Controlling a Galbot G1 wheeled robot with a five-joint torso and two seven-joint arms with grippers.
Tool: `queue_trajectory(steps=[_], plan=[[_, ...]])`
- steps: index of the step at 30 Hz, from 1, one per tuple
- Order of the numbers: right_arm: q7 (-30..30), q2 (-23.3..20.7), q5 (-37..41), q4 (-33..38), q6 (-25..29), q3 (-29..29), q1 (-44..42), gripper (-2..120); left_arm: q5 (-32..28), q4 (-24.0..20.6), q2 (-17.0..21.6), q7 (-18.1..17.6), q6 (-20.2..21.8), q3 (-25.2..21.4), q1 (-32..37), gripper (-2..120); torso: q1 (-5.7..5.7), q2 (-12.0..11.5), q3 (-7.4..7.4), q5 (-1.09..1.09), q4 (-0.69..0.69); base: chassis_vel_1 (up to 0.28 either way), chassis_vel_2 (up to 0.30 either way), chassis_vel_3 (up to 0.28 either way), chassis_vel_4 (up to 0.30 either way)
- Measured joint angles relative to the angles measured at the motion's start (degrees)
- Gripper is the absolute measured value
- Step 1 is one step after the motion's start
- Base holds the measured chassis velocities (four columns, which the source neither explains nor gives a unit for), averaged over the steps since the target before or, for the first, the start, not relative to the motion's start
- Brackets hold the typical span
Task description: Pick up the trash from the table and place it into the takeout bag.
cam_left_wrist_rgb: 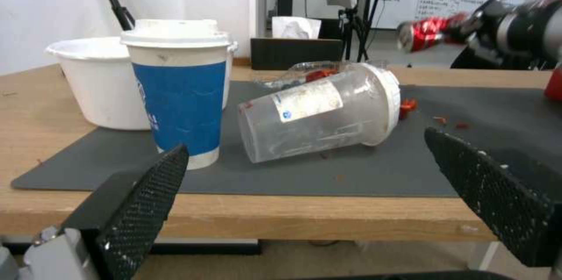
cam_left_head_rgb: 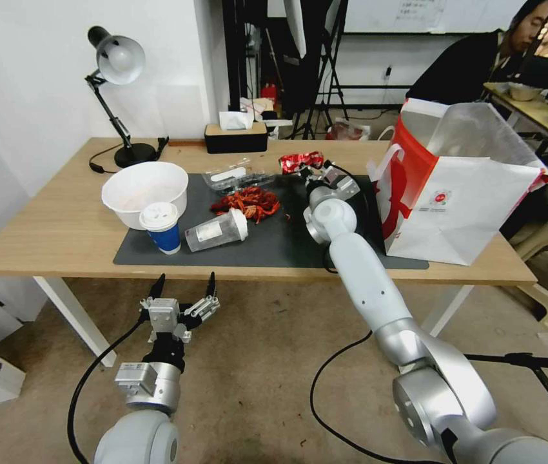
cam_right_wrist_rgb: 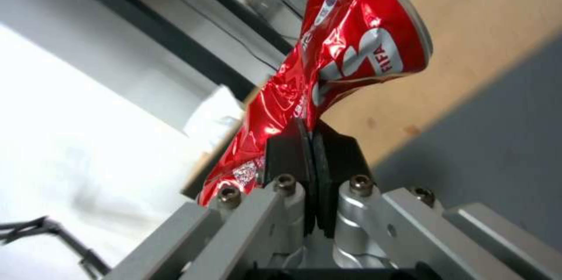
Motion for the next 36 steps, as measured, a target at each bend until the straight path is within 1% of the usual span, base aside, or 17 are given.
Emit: queue_trajectory(steps=[2, 4, 6, 7, 10, 11, 12, 13, 15, 16, 19, 20, 24, 25, 27, 32, 36], plan=[[-2.9, -1.6, -2.0, 3.7, 1.2, -0.7, -1.2, 0, 0.0, 0.1, 0.0, 0.0, 0.0, 0.1, -0.1, 100, 0.0, 0.0, 0.0, 0.0, 0.0, 0.0, 0.0, 0.0, 0.0], [-3.7, -2.1, -2.6, 4.8, 1.6, -0.9, -1.5, 0, 0.0, 0.1, 0.0, 0.0, 0.0, 0.1, -0.2, 100, 0.0, 0.0, 0.0, 0.0, 0.01, 0.0, 0.0, 0.0, 0.0], [-5.6, -3.9, -4.6, 9.0, 2.3, -1.7, -2.4, 0, -0.1, 0.1, 0.0, 0.0, 0.0, 0.1, -0.3, 100, 0.0, 0.0, 0.0, 0.0, 0.01, 0.0, 0.0, 0.0, 0.0], [-5.6, -3.9, -4.6, 9.0, 2.3, -1.7, -2.4, 0, -0.1, 0.1, 0.0, 0.0, 0.0, 0.1, -0.3, 100, 0.0, 0.0, 0.0, 0.0, 0.01, 0.0, 0.0, 0.0, 0.0], [-5.8, -6.8, -9.4, 15.8, 1.3, -1.9, -3.3, 0, -0.1, 0.2, 0.0, 0.0, 0.0, 0.1, -0.5, 100, 0.0, 0.0, 0.0, 0.0, 0.01, 0.0, 0.0, 0.0, 0.0], [-5.3, -8.1, -12.5, 18.2, 0.3, -1.9, -3.5, 0, -0.1, 0.2, 0.0, 0.0, 0.0, 0.1, -0.5, 100, -0.01, 0.0, 0.0, 0.0, 0.01, 0.0, 0.0, 0.0, 0.0], [-5.3, -8.1, -12.5, 18.2, 0.3, -1.9, -3.5, 0, -0.1, 0.2, 0.0, 0.0, 0.0, 0.1, -0.5, 100, -0.01, 0.0, 0.0, 0.0, 0.01, 0.0, 0.0, 0.0, 0.0], [-5.1, -8.7, -14.1, 19.3, -0.1, -1.9, -3.6, 0, -0.1, 0.2, 0.0, 0.0, 0.0, 0.2, -0.6, 100, -0.01, 0.0, -0.01, 0.0, 0.0, 0.0, 0.0, 0.0, 0.0], [-3.5, -11.4, -22.5, 23.3, -2.7, -0.9, -4.0, 0, -0.1, 0.3, -0.2, 0.0, 0.0, 0.3, -0.7, 100, 0.0, 0.0, 0.0, 0.0, 0.01, 0.0, 0.0, 0.0, 0.0], [-3.5, -11.4, -22.5, 23.3, -2.7, -0.9, -4.0, 0, -0.1, 0.3, -0.2, 0.0, 0.0, 0.3, -0.7, 100, 0.0, 0.0, 0.0, 0.0, 0.01, 0.0, 0.0, 0.0, 0.0], [-1.3, -14.1, -29.5, 27.6, -6.6, 1.4, -4.6, 0, 0.0, 0.3, -0.3, 0.0, 0.0, 0.6, -0.8, 100, 0.0, 0.0, 0.0, 0.01, 0.0, 0.0, 0.0, 0.0, 0.0], [-1.3, -14.1, -29.5, 27.6, -6.6, 1.4, -4.6, 0, 0.0, 0.3, -0.3, 0.0, 0.0, 0.6, -0.8, 100, 0.0, 0.0, 0.0, 0.01, 0.0, 0.0, 0.0, 0.0, 0.0], [0.6, -17.3, -34.3, 32.8, -9.9, 4.1, -6.0, 0, 0.2, 0.5, -0.4, 0.0, 0.1, 0.8, -0.9, 100, 0.0, 0.0, 0.0, 0.01, 0.0, 0.0, 0.0, 0.0, 0.0], [0.6, -17.3, -34.3, 32.8, -9.9, 4.1, -6.0, 0, 0.2, 0.5, -0.4, 0.0, 0.1, 0.8, -0.9, 100, 0.0, 0.0, 0.0, 0.01, 0.0, 0.0, 0.0, 0.0, 0.0], [1.3, -19.0, -35.1, 35.7, -11.1, 5.3, -6.8, 0, 0.3, 0.6, -0.4, 0.1, 0.1, 0.9, -1.0, 100, 0.0, 0.0, 0.0, 0.0, 0.0, 0.0, 0.0, 0.0, 0.0], [1.9, -20.8, -36.8, 39.0, -12.7, 6.9, -7.7, 0, 0.5, 0.8, -0.4, 0.3, 0.1, 1.1, -1.1, 100, -0.01, 0.0, -0.01, -0.01, 0.01, 0.0, 0.0, 0.0, 0.0], [2.1, -23.3, -41.3, 42.4, -14.7, 9.4, -9.3, 0, 0.7, 0.8, -0.4, 0.4, 0.1, 1.3, -1.1, 100, 0.0, 0.0, 0.0, 0.0, 0.0, 0.0, 0.0, 0.0, 0.0]])
